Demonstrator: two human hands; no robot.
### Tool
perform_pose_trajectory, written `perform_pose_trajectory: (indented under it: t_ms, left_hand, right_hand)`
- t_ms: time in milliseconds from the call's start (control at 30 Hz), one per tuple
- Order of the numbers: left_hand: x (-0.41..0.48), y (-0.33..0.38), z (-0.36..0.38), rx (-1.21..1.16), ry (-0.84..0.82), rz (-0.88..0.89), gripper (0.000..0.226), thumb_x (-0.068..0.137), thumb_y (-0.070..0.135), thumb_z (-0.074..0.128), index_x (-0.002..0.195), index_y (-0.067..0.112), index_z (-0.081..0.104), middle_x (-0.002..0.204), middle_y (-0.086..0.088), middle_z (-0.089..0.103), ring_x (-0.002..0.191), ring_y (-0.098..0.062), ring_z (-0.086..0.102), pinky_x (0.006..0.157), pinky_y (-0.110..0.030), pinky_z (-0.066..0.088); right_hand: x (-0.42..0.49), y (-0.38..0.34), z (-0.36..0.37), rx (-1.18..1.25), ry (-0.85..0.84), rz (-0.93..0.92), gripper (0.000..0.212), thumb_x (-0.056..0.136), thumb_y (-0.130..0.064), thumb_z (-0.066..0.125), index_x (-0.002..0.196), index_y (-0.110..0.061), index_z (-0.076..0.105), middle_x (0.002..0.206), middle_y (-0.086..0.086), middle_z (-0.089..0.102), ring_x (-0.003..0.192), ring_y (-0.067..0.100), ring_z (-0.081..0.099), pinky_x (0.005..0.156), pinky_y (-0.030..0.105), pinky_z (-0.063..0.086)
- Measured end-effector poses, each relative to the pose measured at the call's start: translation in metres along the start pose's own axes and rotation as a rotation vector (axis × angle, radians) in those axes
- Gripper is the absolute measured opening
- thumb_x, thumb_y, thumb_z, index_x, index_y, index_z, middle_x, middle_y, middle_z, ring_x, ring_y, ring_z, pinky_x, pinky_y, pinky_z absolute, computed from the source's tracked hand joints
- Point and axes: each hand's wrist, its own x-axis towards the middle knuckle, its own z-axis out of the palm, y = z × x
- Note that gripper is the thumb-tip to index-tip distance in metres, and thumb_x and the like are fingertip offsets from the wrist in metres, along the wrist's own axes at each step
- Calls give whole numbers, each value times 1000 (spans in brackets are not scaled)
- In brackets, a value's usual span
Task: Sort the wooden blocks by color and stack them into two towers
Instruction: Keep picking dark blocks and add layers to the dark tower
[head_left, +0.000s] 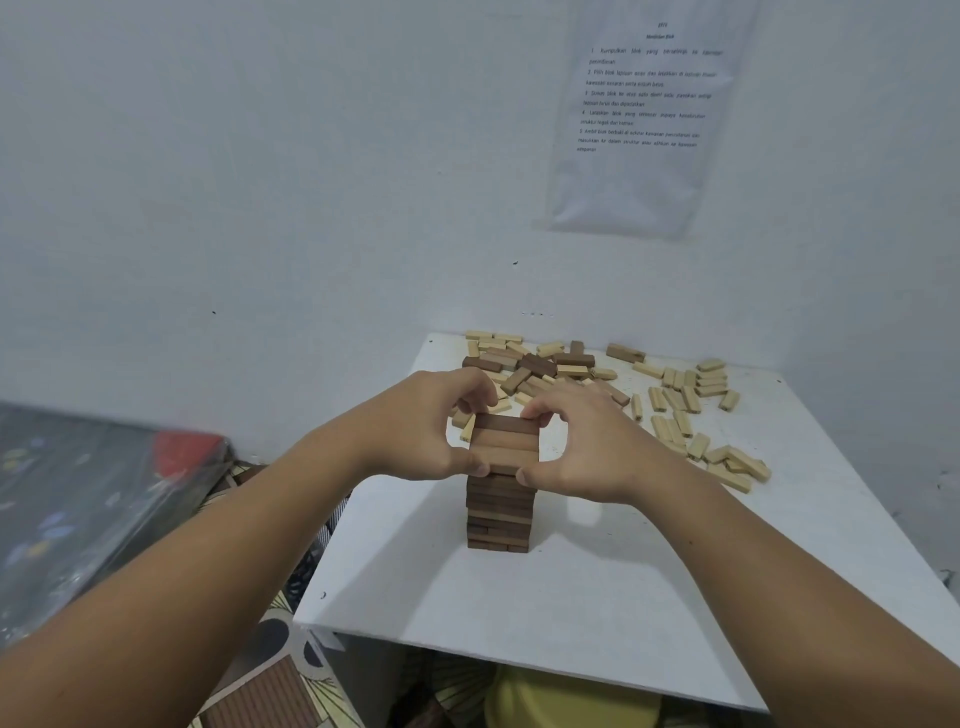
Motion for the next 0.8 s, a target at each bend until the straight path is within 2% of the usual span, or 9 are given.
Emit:
perform_pose_trajectory:
  t_ms: [167,433,633,800]
  left_hand:
    - [-1,1,0,0,-8,-5,70,63,53,83,125,34,57,118,20,60,115,-4,57,102,-38,49]
    - [-1,0,1,13,-13,3,65,71,41,90,125,33,56,119,19,59,114,-5,57,102,-38,49]
    - [-1,1,0,17,-16,1,68,66,48,85,126,32,57,120,18,60,115,-5,57,102,-39,49]
    - [-2,1,2,17,-21,2,68,67,50,82,127,33,56,120,18,59,114,-6,56,102,-38,49]
  right_hand:
    - [0,1,1,10,-11,10,53,71,-38,84,119,-28,63,110,-13,54,116,15,37,90,32,39]
    - [0,1,2,18,-20,19,55,70,-39,84,119,-29,63,110,-14,53,113,15,40,86,30,39]
    - [2,1,3,19,-26,18,56,70,-40,84,120,-28,63,110,-14,53,111,13,43,89,31,43]
    - [3,3,4,14,-43,17,56,72,-41,83,122,-30,61,113,-13,53,110,12,43,83,27,37]
